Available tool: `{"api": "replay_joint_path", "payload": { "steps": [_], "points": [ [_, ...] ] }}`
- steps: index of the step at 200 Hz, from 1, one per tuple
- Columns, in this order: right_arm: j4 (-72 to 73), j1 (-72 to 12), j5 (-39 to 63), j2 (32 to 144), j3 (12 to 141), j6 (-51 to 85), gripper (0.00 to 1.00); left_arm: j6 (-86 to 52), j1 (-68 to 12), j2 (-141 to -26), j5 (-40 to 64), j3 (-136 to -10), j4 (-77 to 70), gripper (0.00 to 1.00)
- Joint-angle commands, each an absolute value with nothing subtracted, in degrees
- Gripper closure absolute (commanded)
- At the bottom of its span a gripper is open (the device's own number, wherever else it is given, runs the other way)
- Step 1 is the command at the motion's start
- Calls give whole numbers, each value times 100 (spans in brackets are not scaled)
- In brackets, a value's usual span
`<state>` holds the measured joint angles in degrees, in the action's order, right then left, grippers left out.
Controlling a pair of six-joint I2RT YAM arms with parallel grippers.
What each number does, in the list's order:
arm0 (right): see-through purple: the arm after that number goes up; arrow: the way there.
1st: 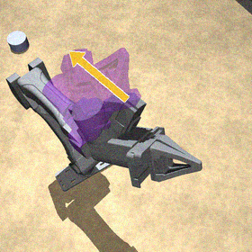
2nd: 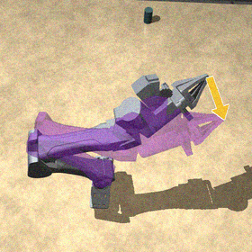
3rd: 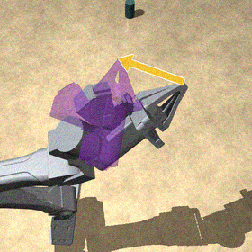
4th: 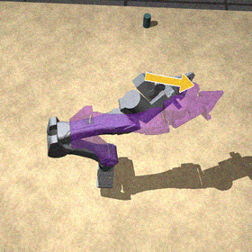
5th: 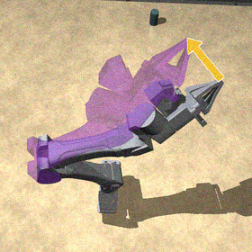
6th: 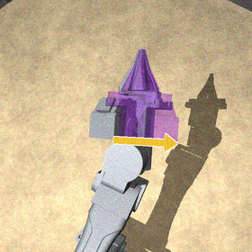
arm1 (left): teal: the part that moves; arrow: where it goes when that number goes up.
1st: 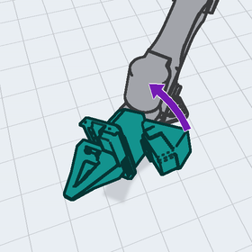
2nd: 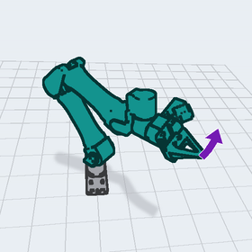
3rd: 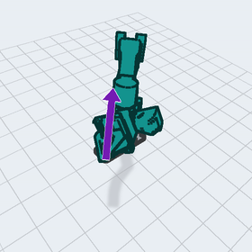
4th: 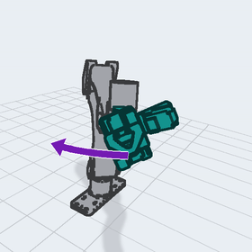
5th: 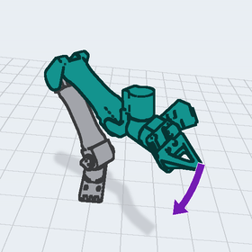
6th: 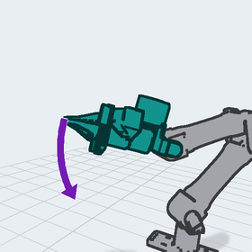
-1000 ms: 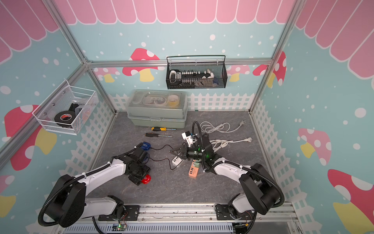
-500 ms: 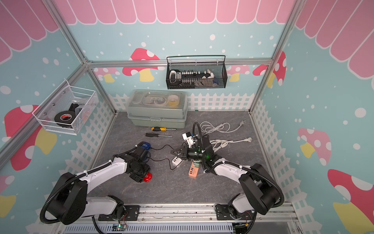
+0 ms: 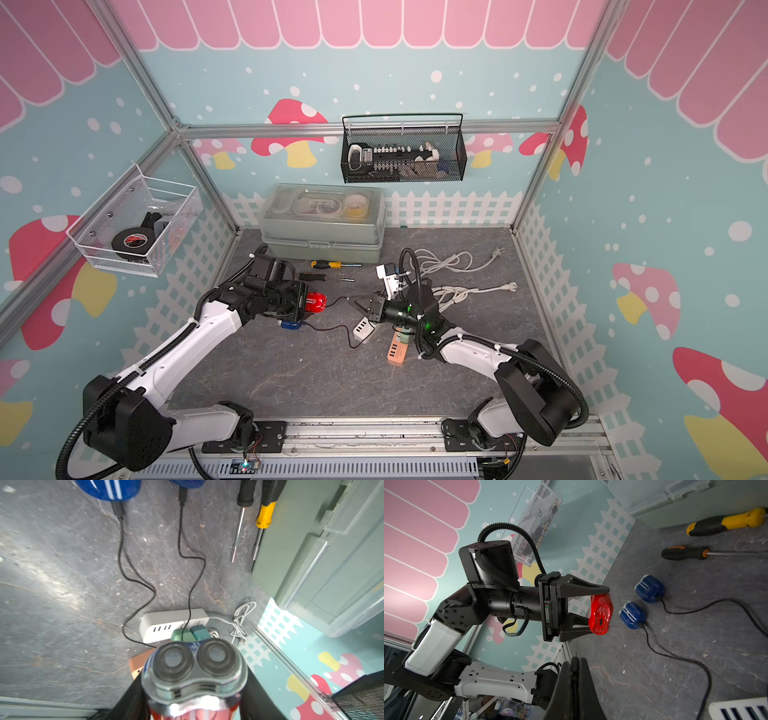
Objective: Charge the electric shaver
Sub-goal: Pick up the electric shaver from the center of the board, then insert the charging cable into the electric shaver.
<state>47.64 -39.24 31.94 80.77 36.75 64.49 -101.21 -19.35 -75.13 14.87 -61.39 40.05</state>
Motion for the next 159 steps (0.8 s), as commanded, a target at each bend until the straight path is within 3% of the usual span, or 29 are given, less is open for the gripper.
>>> {"api": "replay_joint_path", "payload": {
  "steps": [1,63,159],
  "points": [
    [5266,-4033,2798,8279,3736,5924,100,-10559,-1916,-7757,1976,-6462,3735,100],
    [5344,-4215,2352,8692,3906,5739,100,-10860,-1932,-7892,2236,-6620,3334,100],
    [5331,-4236,2443,9275,4428,6034,100,-10791,-2013,-7963,2276,-6591,3297,100]
  ]
}}
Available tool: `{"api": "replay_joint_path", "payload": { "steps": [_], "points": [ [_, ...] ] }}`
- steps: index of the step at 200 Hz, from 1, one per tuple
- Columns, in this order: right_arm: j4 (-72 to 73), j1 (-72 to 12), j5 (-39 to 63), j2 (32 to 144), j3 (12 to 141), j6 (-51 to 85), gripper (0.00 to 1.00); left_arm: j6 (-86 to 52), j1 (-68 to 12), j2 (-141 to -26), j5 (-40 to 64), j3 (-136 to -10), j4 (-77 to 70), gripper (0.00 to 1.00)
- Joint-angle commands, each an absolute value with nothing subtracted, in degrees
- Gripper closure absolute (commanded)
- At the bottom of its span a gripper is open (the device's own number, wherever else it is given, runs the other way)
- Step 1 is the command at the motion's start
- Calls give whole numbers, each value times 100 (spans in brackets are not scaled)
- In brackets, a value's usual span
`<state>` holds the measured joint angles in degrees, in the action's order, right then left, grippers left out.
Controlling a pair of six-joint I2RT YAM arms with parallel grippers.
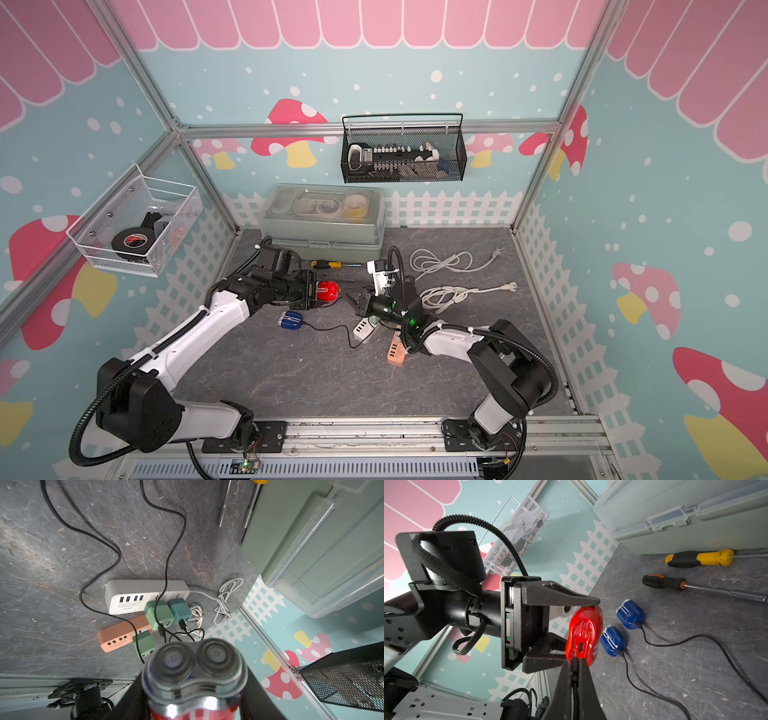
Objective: Charge the electric shaver
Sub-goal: Insert the charging cable into the electric shaver.
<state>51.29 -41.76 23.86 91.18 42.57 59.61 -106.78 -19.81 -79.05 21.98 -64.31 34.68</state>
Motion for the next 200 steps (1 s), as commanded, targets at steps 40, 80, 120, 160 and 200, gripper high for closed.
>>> {"api": "replay_joint_path", "payload": {
  "steps": [40,80,120,160,200],
  "points": [
    [5407,-4273,2452,9442,4431,6177,100,-10793,-2024,-7995,2275,-6594,3292,100],
    [5589,-4271,2374,9578,4442,6352,100,-10789,-2028,-7989,2271,-6574,3287,100],
    [5590,-4259,2346,9640,4501,6415,100,-10781,-2032,-7977,2276,-6570,3289,100],
    [5498,-4263,2373,9681,4456,6486,100,-10775,-2039,-7965,2252,-6595,3292,100],
    [4896,-4263,2295,9549,4454,6266,100,-10743,-2043,-7912,2169,-6648,3343,100]
  ]
}}
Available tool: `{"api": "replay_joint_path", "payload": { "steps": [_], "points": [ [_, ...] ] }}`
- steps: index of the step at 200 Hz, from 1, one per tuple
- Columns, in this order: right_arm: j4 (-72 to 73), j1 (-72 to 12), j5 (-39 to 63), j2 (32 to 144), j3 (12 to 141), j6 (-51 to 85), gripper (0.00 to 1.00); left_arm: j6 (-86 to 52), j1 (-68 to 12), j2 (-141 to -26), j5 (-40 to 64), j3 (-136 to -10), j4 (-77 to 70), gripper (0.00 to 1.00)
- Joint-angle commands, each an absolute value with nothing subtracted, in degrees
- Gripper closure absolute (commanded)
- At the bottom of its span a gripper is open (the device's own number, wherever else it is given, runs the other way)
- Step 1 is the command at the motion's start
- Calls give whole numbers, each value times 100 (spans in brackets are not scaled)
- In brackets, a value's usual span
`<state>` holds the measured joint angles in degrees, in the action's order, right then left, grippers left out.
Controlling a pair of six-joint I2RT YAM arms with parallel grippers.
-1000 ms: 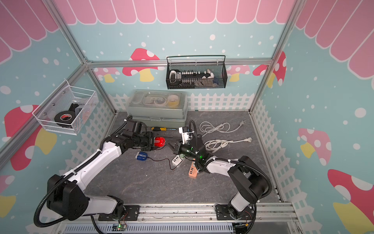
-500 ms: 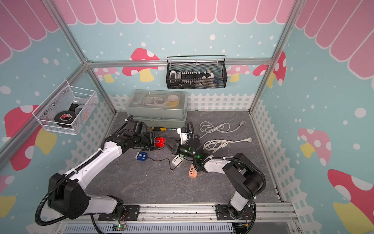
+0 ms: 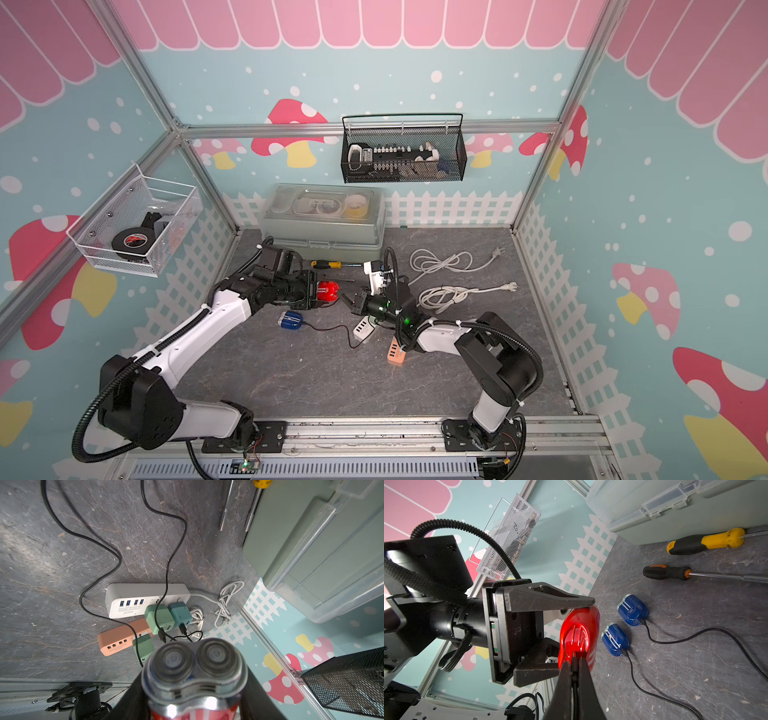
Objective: Charge the electric shaver
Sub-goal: Insert the charging cable into the electric shaver.
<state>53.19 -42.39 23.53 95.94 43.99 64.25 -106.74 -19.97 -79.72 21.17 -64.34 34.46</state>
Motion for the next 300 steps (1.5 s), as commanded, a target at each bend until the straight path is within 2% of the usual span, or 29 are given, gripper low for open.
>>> {"api": "replay_joint_path", "payload": {
  "steps": [1,28,67,167,217,271,300],
  "points": [
    [4878,-4263,2299,9547,4455,6257,100,-10742,-2046,-7911,2170,-6650,3350,100],
    [4357,-4270,2235,9435,4538,6074,100,-10723,-2041,-7910,2144,-6688,3379,100],
    [4368,-4269,2193,9455,4498,6179,100,-10743,-2047,-7867,2091,-6680,3374,100],
    [4496,-4271,2811,9765,4804,6266,100,-10697,-2182,-7893,2375,-6716,3238,100],
    [4046,-4272,2853,9788,4971,6202,100,-10662,-2219,-7867,2459,-6747,3195,100],
    [5154,-4297,3235,10207,5273,7022,100,-10812,-2320,-7943,2514,-6649,2695,100],
    [3851,-4324,3091,10127,5514,6446,100,-10807,-2320,-7933,2473,-6706,2664,100]
  ]
}}
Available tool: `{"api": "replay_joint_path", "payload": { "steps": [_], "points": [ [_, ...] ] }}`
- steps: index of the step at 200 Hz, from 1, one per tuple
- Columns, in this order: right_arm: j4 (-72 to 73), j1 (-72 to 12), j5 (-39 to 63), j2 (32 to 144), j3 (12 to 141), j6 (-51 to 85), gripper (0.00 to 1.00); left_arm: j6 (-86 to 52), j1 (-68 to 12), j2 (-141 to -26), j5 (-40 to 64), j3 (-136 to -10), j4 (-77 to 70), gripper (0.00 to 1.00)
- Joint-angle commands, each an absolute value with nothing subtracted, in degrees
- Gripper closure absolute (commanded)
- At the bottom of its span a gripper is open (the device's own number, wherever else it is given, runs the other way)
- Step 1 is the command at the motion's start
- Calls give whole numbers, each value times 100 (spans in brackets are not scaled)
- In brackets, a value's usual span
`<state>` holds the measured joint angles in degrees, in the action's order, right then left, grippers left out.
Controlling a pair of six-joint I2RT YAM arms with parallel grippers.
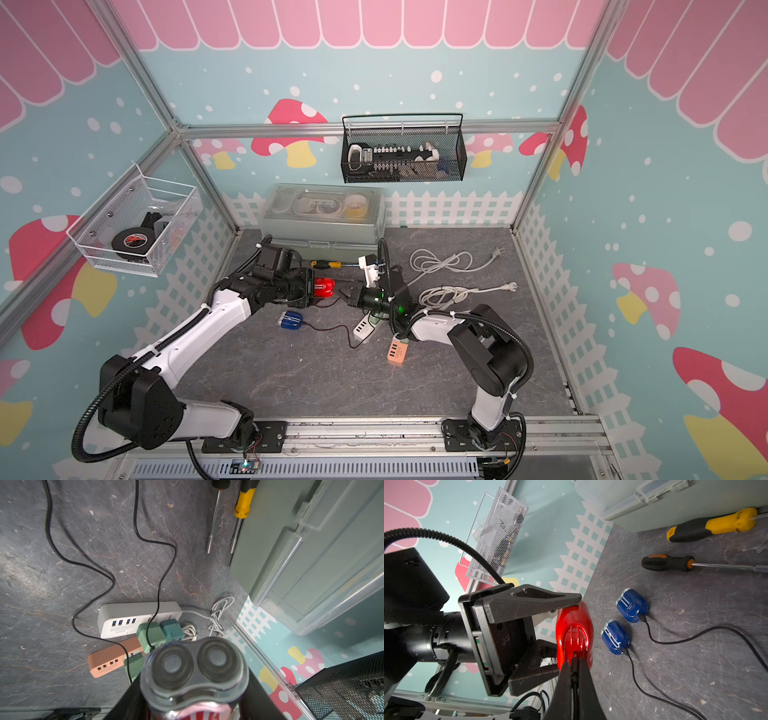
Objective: Charge the electric shaver
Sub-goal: Insert the charging cable into the electric shaver.
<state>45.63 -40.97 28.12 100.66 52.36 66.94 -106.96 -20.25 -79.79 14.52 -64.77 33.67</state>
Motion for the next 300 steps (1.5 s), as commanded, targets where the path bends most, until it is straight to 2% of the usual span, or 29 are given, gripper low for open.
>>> {"api": "replay_joint_path", "payload": {
  "steps": [1,36,104,139,150,166,200,235,271,300],
  "points": [
    [3837,-4324,3075,10117,5504,6435,100,-10805,-2320,-7930,2472,-6706,2663,100],
    [3743,-4189,2733,9815,5012,6355,100,-10827,-2319,-7834,2433,-6657,2663,100],
    [4186,-4192,3261,10004,5223,6632,100,-10812,-2320,-7884,2516,-6668,2623,100],
    [3900,-4192,3217,9745,5143,6689,56,-10727,-2312,-7805,2312,-6428,2697,100],
    [3532,-4192,3215,9522,5122,6573,47,-10677,-2269,-7799,2225,-6333,2726,100],
    [2851,-4190,3275,9188,5118,6297,39,-10532,-2177,-7786,2048,-6247,2849,100],
    [1449,-4192,3544,8386,5002,5679,33,-10198,-1981,-7703,1784,-6132,3241,100],
    [-171,-4184,3674,7314,5065,4998,31,-9899,-1934,-7360,1636,-5651,3983,100],
    [-1568,-4052,3084,6302,5111,4509,30,-9648,-2008,-6847,1535,-4735,4396,100],
    [-1841,-3850,2802,5894,4995,4431,30,-9392,-2104,-6619,1342,-4135,4491,100]
  ]
}}
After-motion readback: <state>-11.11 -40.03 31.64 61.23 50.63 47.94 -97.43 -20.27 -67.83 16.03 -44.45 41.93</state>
